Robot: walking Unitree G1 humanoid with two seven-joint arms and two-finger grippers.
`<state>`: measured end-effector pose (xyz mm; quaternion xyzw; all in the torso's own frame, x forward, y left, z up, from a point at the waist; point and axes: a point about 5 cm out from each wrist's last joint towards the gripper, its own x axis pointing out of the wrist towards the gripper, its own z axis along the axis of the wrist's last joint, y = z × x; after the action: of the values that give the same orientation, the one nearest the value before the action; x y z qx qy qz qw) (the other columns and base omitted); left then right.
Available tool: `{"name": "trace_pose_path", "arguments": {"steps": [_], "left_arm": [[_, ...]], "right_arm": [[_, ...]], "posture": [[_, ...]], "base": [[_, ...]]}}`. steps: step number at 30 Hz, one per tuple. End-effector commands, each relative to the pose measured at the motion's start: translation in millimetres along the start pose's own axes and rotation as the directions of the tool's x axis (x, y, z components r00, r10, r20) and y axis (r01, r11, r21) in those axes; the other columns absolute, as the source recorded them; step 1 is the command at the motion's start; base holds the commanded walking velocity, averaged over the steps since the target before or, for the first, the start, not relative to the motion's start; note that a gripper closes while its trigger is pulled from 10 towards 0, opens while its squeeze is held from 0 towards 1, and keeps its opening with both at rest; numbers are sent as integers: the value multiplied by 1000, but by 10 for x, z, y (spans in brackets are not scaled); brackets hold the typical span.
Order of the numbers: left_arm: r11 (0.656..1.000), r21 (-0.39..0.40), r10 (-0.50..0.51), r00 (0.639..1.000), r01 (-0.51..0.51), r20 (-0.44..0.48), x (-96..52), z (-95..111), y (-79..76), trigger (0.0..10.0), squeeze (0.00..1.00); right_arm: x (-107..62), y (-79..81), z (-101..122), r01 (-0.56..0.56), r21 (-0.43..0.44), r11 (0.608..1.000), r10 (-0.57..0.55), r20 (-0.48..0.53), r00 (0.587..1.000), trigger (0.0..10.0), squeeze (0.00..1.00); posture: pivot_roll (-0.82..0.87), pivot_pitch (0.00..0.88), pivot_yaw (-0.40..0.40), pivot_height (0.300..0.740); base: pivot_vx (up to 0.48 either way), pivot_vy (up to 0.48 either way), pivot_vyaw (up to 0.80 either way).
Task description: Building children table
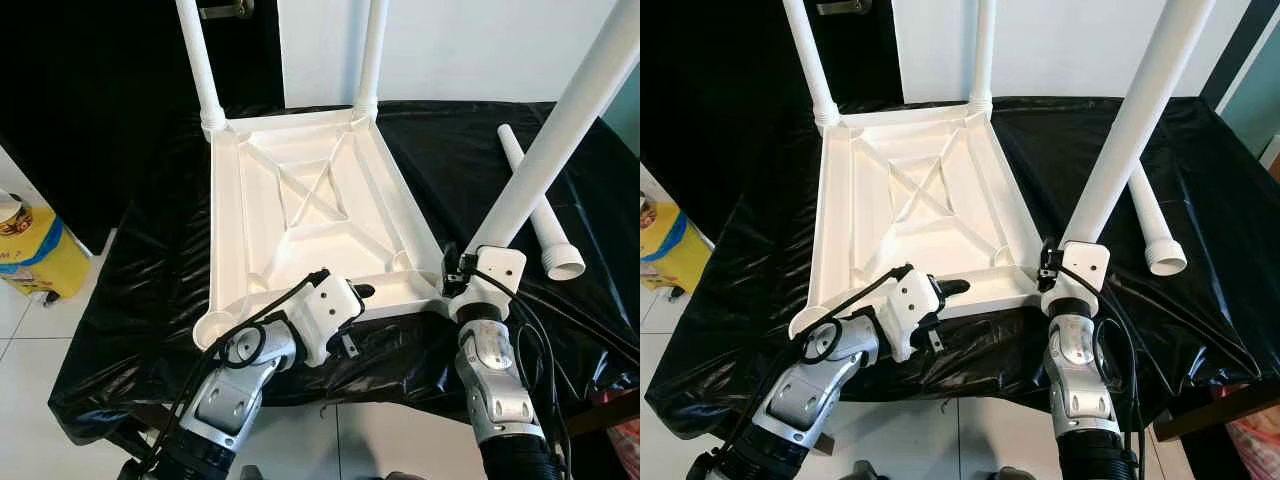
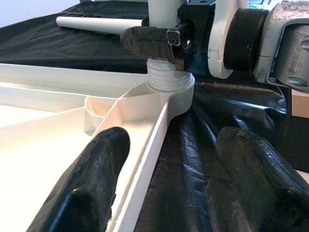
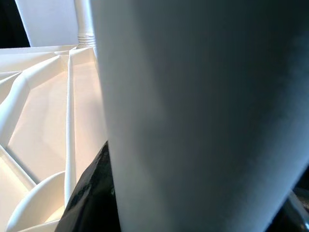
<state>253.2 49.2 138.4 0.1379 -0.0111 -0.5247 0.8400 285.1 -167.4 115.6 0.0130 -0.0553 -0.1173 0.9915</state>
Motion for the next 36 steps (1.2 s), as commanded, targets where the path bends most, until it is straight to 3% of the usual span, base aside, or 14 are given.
{"name": "trace_pose_path", "arguments": {"steps": [1,8,9,10,11,21,24,26,30,36], "left_arm": [[1000,-1,26,1000,-26,0,-1,7,-17,10000,0],[1000,-3,25,1000,-25,1,7,4,-26,10000,0],[1000,-3,24,1000,-24,1,8,4,-25,10000,0],[1000,-3,24,1000,-24,1,8,3,-25,10000,0],[1000,-3,24,1000,-24,1,8,1,-24,10000,0],[1000,-1,21,1000,-21,-1,9,-3,-22,10000,0],[1000,0,16,1000,-16,-4,2,-6,-25,10000,0],[1000,1,12,1000,-12,-6,-4,-7,-26,10000,0],[1000,3,6,1000,-6,-7,-3,-8,-26,10000,0],[1000,8,-4,1000,4,-8,6,-4,-21,10000,0]], "right_arm": [[-128,-80,-300,40,-33,999,-45,-158,986,10000,0],[-95,-150,-269,53,-55,997,-60,-147,987,10000,0],[-88,-163,-263,50,-57,997,-58,-145,988,10000,63],[-84,-173,-260,48,-57,997,-56,-145,988,10000,353],[-80,-180,-251,42,-56,998,-49,-140,989,10000,1000],[-79,-196,-182,-58,-45,997,54,-94,994,10000,1000],[-85,-255,-150,-160,-40,986,157,-70,985,10000,1000],[-87,-327,-131,-240,-39,970,237,-58,970,10000,0],[-68,-389,-111,-324,-48,945,322,-50,946,10000,0],[48,-446,-26,-482,-103,870,480,-40,876,10000,0]], "posture": [[-29,69,-22,740],[-32,65,-25,740],[-32,65,-25,740],[-32,63,-27,740],[-33,60,-27,740],[-32,55,-26,740],[-31,49,-20,740],[-33,48,-16,740],[-38,46,-10,740],[-41,42,-4,740]], "base": [[0,0,0],[0,0,0],[0,0,0],[0,0,0],[0,0,0],[0,0,0],[0,0,0],[0,0,0],[0,0,0],[0,0,0]]}}
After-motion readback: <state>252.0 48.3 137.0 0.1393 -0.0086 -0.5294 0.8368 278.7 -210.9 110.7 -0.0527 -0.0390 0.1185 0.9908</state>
